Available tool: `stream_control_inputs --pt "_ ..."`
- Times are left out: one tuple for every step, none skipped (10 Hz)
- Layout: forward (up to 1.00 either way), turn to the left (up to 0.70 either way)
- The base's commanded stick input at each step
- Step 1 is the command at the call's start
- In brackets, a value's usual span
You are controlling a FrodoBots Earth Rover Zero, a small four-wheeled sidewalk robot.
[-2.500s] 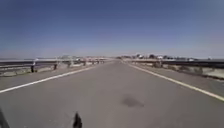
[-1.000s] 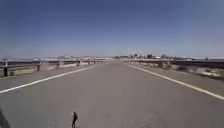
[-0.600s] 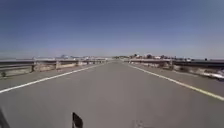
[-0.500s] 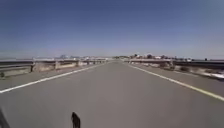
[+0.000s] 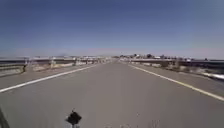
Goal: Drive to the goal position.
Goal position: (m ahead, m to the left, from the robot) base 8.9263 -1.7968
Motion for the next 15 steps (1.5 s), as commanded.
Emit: stream_control_inputs --pt "1.00 0.00" --pt "1.00 0.00" --pt "1.00 0.00" --pt "1.00 0.00" --pt "1.00 0.00" --pt "1.00 0.00" --pt "1.00 0.00" --pt "1.00 0.00" --pt "1.00 0.00" --pt "1.00 0.00" --pt "1.00 0.00" --pt "1.00 0.00" --pt "1.00 0.00" --pt "1.00 0.00" --pt "1.00 0.00"
